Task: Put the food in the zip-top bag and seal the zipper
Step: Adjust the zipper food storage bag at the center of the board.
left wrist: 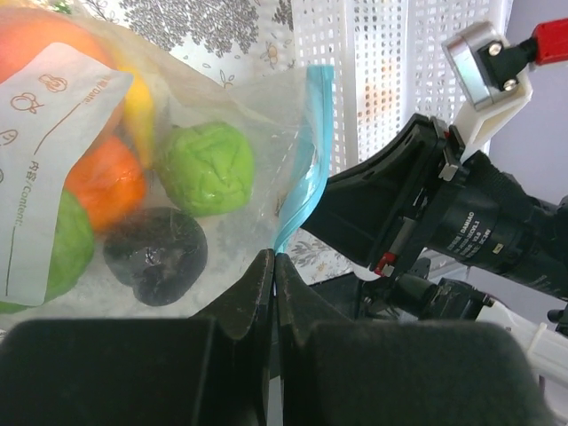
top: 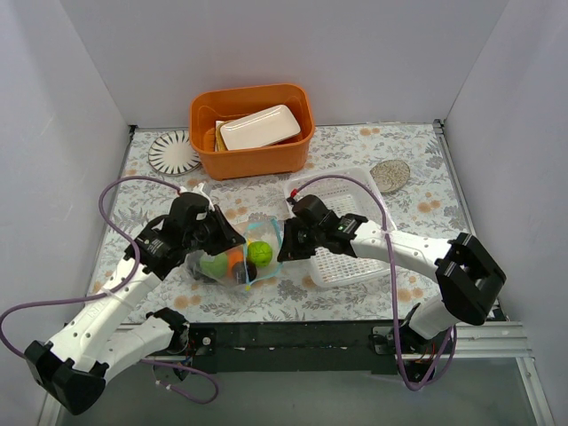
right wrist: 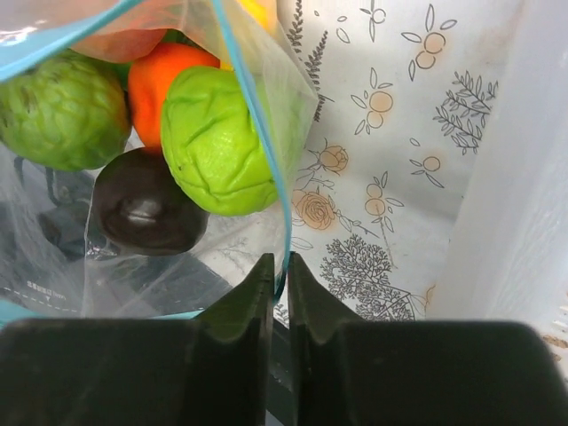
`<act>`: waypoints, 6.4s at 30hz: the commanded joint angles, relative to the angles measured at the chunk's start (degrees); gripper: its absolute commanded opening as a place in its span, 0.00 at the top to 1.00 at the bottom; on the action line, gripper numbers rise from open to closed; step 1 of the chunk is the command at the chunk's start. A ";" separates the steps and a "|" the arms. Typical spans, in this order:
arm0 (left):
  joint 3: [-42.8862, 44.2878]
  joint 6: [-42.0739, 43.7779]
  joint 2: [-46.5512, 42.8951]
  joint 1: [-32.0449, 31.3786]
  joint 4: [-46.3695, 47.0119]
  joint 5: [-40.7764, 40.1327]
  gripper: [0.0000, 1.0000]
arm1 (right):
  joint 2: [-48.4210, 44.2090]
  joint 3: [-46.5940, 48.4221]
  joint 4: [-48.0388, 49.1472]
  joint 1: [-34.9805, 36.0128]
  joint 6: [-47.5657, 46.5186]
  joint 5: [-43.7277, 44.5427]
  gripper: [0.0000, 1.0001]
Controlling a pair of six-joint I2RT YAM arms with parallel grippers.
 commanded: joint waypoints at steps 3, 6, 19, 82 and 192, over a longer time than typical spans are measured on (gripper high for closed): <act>-0.08 4.96 2.43 -0.27 1.27 9.43 1.00 | -2.19 3.23 5.84 0.41 -2.52 1.22 0.89; -0.17 6.64 3.66 -0.18 1.36 11.98 1.00 | -2.63 3.67 7.42 0.41 -3.48 1.05 0.92; -2.63 6.99 9.46 -0.88 6.36 18.93 1.00 | -1.66 5.96 13.13 0.41 -4.98 1.31 0.92; -29.70 -15.86 -7.59 -7.92 18.15 -2.94 0.62 | 8.62 17.47 5.85 -10.32 -11.40 3.68 0.90; -46.05 -44.16 -20.15 1.05 48.47 -0.93 0.82 | 6.42 2.70 18.50 -10.41 3.28 -2.29 0.88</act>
